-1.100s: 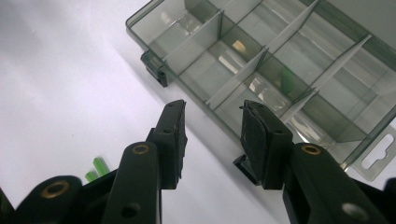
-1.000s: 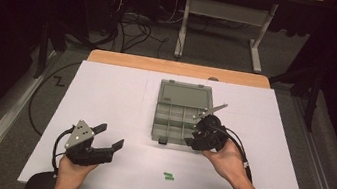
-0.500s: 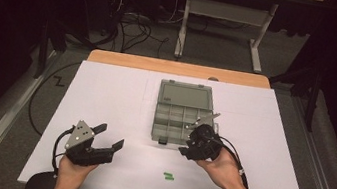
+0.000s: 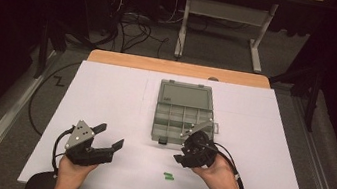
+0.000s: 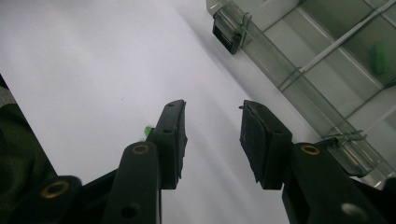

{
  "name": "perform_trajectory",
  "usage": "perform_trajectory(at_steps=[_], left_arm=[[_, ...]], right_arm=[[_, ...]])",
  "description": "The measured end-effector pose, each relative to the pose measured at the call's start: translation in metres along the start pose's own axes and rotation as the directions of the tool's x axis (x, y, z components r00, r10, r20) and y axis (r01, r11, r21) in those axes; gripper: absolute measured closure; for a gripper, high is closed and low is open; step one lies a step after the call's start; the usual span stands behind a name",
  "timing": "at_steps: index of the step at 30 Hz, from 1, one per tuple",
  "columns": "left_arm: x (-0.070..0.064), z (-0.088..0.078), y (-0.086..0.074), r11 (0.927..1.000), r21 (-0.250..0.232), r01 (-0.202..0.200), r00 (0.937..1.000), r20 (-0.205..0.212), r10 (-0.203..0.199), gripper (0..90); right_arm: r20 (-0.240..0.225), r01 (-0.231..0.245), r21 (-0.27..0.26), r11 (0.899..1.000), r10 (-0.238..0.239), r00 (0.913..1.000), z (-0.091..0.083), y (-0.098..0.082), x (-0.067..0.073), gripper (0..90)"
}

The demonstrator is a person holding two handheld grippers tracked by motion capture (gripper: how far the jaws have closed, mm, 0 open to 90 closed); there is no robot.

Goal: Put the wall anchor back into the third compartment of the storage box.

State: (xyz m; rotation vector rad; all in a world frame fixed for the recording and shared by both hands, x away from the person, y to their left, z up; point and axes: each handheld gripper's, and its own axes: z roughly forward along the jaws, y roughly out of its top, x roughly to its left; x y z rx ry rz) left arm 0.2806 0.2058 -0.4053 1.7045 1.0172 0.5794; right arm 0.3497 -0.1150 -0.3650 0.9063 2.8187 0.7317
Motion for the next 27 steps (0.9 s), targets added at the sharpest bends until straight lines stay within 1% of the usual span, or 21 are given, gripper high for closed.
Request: perform_trajectory(at_steps=[2,4,7,11,13,16,23,27], left_arm=[[0.0,0.0,0.0,1.0,0.001,-0.005,1.0,0.002,0.005,21.0],[-0.001,0.0,0.0,1.0,-0.004,-0.002,1.0,0.001,0.002,21.0],[0.0,0.0,0.0,1.0,0.0,-0.004,1.0,0.001,0.004,21.0],[0.0,0.0,0.0,1.0,0.0,-0.003,1.0,0.0,0.003,21.0],[-0.001,-0.001,0.0,1.0,-0.002,-0.004,1.0,-0.002,0.004,21.0],[-0.001,0.0,0.0,1.0,-0.002,-0.005,1.0,-0.001,0.005,21.1],[-0.001,0.0,0.0,1.0,-0.003,-0.005,1.0,0.0,0.005,21.1],[-0.001,0.0,0.0,1.0,-0.003,-0.005,1.0,-0.001,0.005,21.1]], right_arm=[[-0.004,-0.002,0.007,1.0,0.002,1.0,0.002,0.0,0.001,62.9],[-0.01,0.0,0.017,1.0,0.001,0.9999,0.005,-0.001,0.003,63.4],[-0.014,0.02,0.031,0.999,-0.019,0.9997,0.008,-0.002,0.007,64.4],[-0.032,0.036,0.055,0.998,-0.035,0.9989,0.015,-0.002,0.011,65.4],[-0.031,0.051,0.074,0.996,-0.048,0.9983,0.019,-0.002,0.013,65.9],[-0.04,0.072,0.089,0.993,-0.068,0.9969,0.024,-0.002,0.018,66.8],[-0.048,0.093,0.125,0.988,-0.088,0.995,0.029,-0.001,0.022,69.1],[-0.058,0.114,0.142,0.983,-0.107,0.9926,0.033,0.0,0.026,71.2]])
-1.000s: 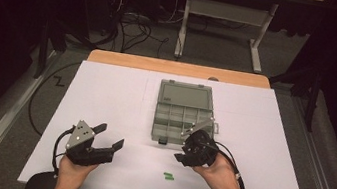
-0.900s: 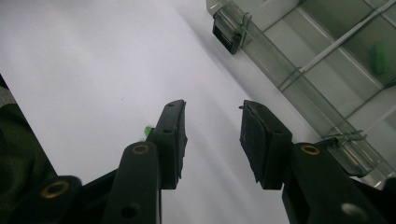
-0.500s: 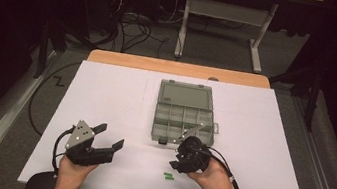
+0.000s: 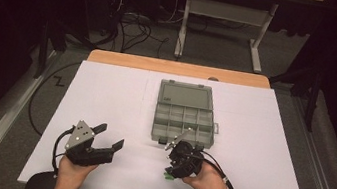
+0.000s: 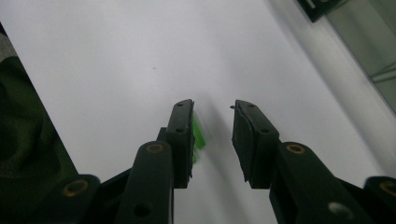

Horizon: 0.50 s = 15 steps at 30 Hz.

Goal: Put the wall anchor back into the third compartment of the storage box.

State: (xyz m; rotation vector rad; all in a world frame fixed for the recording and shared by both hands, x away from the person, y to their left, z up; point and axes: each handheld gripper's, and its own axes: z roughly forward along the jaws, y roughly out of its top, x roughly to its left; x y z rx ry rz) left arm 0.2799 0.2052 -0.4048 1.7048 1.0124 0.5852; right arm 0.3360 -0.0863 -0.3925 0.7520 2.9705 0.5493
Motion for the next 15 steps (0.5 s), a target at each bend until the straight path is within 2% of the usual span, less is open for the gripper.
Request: perform_trajectory(at_steps=[15], left_arm=[[0.0001,-0.0005,0.0001,1.0,-0.001,-0.002,1.0,0.002,0.002,21.2]], right_arm=[[-0.013,0.044,0.054,0.998,-0.043,0.999,0.0095,0.0058,0.005,76.9]])
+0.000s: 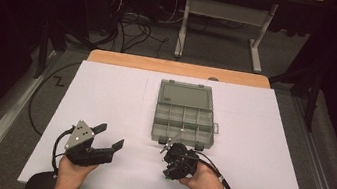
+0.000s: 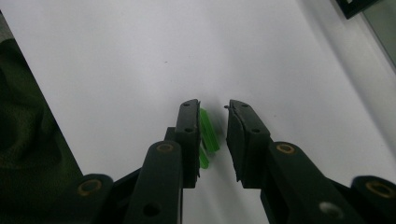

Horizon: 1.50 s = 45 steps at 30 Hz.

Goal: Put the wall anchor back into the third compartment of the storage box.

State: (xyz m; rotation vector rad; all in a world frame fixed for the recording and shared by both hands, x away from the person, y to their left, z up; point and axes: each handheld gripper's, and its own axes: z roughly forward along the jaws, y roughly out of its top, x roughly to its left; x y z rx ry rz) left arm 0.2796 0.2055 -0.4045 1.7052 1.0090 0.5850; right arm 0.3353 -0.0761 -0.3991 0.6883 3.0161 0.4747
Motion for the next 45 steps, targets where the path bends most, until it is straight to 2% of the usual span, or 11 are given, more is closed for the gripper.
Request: perform_trajectory(at_steps=[14,18,27,45], left_arm=[[0.0001,0.0,0.0,1.0,-0.001,0.001,1.0,-0.001,-0.001,21.2],[0.0001,-0.0001,0.0,1.0,-0.002,0.0,1.0,-0.001,0.0,21.2],[0.0,-0.0002,0.0001,1.0,-0.002,0.0,1.0,-0.001,0.0,21.2],[-0.0002,0.0,0.0001,1.0,0.0,-0.002,1.0,-0.003,0.002,21.2]], right_arm=[[0.0,0.001,0.016,1.0,-0.001,1.0,0.0026,0.0009,-0.0028,80.1],[0.01,0.005,0.038,0.999,-0.006,0.9999,0.0047,0.0016,-0.0017,81.1],[0.018,0.001,0.037,0.999,-0.002,0.9998,0.0047,0.0013,-0.0045,85.3],[0.034,0.019,0.042,0.999,-0.021,0.9992,0.0048,0.002,-0.0023,86.5]])
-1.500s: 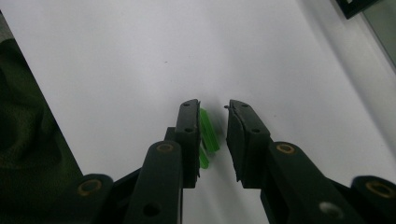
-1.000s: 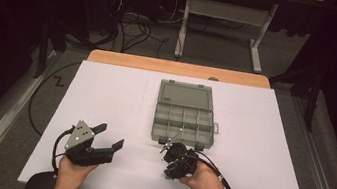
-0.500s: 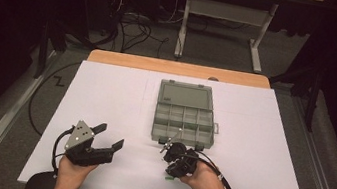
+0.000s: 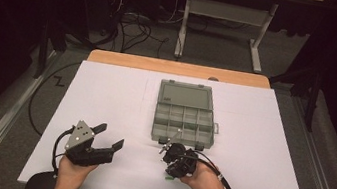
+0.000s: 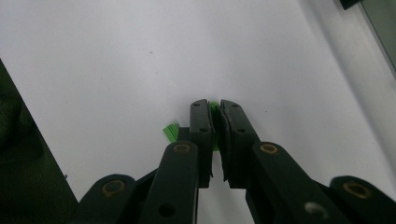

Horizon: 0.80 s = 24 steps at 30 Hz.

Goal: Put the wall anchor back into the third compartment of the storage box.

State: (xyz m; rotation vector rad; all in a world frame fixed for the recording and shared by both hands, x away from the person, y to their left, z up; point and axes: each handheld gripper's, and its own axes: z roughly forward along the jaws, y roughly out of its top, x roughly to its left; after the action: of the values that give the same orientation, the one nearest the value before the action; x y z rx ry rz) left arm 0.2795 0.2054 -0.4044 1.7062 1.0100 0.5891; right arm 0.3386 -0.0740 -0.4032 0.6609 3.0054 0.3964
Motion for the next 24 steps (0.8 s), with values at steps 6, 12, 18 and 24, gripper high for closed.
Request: perform_trajectory(at_steps=[6,12,18,24], left_arm=[[0.0,-0.0003,0.0,1.0,-0.002,0.0,1.0,0.001,0.0,21.2],[-0.0002,-0.0006,0.0002,1.0,-0.006,0.0,1.0,0.001,0.0,21.2],[-0.0003,-0.0005,0.0002,1.0,-0.005,-0.001,1.0,0.002,0.001,21.2],[-0.0002,-0.0009,0.0003,1.0,-0.008,-0.001,1.0,0.002,0.001,21.2]], right_arm=[[0.004,-0.005,-0.005,1.0,0.005,1.0,-0.0014,0.0003,-0.0015,86.5],[0.004,-0.013,-0.012,1.0,0.013,0.9999,-0.0027,0.0003,-0.0023,86.5],[0.004,-0.014,-0.017,1.0,0.014,0.9999,-0.0046,0.0008,-0.0029,86.5],[0.005,-0.02,-0.025,1.0,0.02,0.9998,-0.0085,0.0011,-0.0053,86.5]])
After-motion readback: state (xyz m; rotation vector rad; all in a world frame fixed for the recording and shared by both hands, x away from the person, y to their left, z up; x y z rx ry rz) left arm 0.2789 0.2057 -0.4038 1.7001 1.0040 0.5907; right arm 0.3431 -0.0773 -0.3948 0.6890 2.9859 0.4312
